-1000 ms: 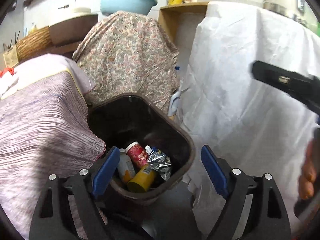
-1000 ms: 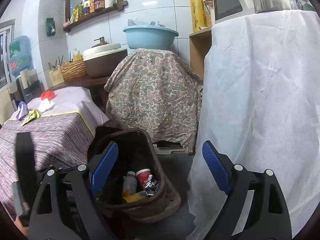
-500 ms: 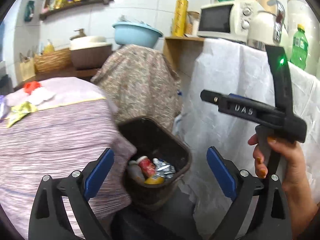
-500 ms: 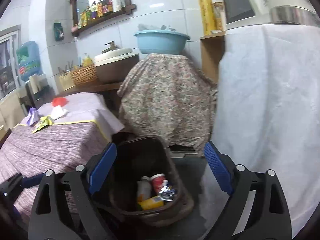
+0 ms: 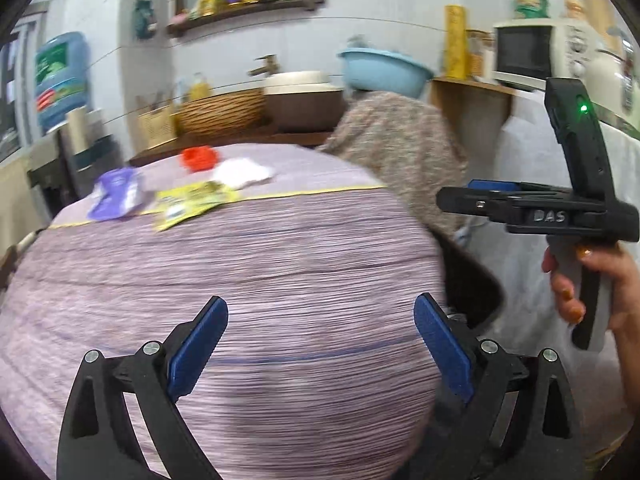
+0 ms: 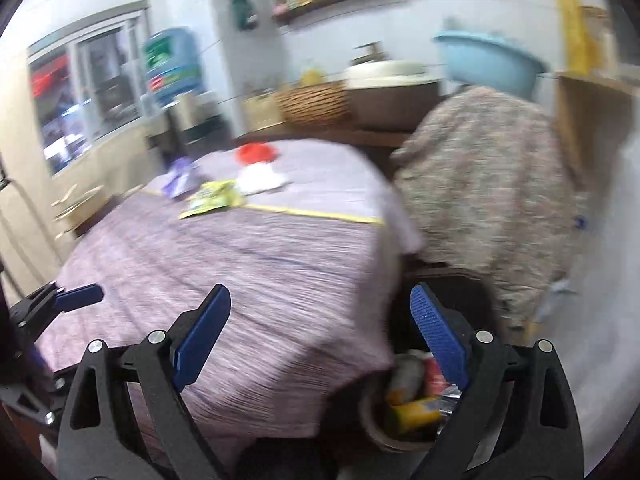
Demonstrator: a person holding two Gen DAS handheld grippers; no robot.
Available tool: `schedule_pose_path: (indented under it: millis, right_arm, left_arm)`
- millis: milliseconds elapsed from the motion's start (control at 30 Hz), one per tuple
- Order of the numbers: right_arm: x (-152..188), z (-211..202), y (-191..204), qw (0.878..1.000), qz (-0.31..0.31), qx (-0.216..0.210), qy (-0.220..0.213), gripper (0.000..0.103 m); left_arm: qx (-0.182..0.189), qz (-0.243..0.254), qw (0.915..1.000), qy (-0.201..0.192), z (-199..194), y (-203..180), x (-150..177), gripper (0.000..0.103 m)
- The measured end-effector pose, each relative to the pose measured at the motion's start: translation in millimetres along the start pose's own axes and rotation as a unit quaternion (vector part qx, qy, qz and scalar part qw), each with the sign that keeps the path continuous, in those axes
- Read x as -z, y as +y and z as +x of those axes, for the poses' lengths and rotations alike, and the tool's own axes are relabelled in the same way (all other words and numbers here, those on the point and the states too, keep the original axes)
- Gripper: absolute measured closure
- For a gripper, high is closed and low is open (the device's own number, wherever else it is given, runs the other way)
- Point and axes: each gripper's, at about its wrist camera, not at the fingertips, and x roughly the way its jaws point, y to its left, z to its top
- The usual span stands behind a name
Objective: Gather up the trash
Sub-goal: 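Move both tools back from the bin toward the table, then grasp the white tissue with the right tool while the left tool grasps the purple wipes pack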
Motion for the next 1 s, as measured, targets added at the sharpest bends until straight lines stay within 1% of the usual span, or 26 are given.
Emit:
schedule_pose_path:
  millis: [167,267,367,400,467,600,633,733,800,833,900,967,1000]
  right_arm:
    - [-28.5,43.1,38.0,0.998,-0.049,-0.025,0.024,0.013]
    - [-49.3,72.6,50.4,0.996,-0.057,-0.046,0.041,0.013]
    - [-75.0,109.9,56.9,0.995,-0.052,-0.061,0.062,0.013]
    - [-80.7,119.6,58.5,0.994,-0.054,-0.062,0.067,0.013]
    - [-97.4,148.5,62.1,0.994,-0.061,-0.050,0.077,0.013]
    - [-126.5,204.8,68.6,0.991,-0.081,-0.041,0.097,0.013]
    - [-134.2,221.8,69.5,0.990,-0.085,-0.039,0.105,0.014]
    - [-149.3,259.6,72.1,0.988,-0.090,-0.037,0.121,0.021]
    - [-155.0,279.9,76.7,0.986,-0.101,-0.037,0.127,0.022]
    - [-155.9,293.0,78.7,0.984,-0.107,-0.040,0.138,0.023]
    - [-152.8,309.0,81.4,0.980,-0.110,-0.037,0.159,0.032]
    - [-149.6,319.8,81.8,0.978,-0.111,-0.035,0.176,0.055]
    - [-147.4,322.1,82.0,0.976,-0.113,-0.036,0.181,0.059]
  left_arm:
    - [-0.055,-0.027,0.9981,-0.001,-2.0,51.3,-6.3,0.010]
    - [-0.075,-0.052,0.9959,0.003,2.0,81.3,-15.2,0.010]
    - [-0.090,-0.077,0.9930,0.004,9.8,114.5,-27.3,0.010]
    - [-0.096,-0.085,0.9917,0.008,14.2,124.9,-31.6,0.010]
    - [-0.102,-0.100,0.9897,0.011,22.1,142.0,-37.8,0.010]
    - [-0.114,-0.114,0.9867,0.021,41.5,171.8,-49.9,0.010]
    - [-0.117,-0.115,0.9862,0.022,47.3,178.7,-53.1,0.010]
    - [-0.120,-0.116,0.9855,0.032,65.6,195.9,-62.4,0.010]
    - [-0.127,-0.119,0.9841,0.034,78.3,208.3,-69.1,0.010]
    - [-0.129,-0.122,0.9834,0.037,84.7,213.4,-72.3,0.010]
    - [-0.131,-0.133,0.9814,0.045,99.1,223.5,-78.2,0.010]
    - [-0.132,-0.136,0.9806,0.050,111.1,230.9,-82.8,0.010]
    - [-0.134,-0.133,0.9805,0.053,119.0,233.2,-86.8,0.010]
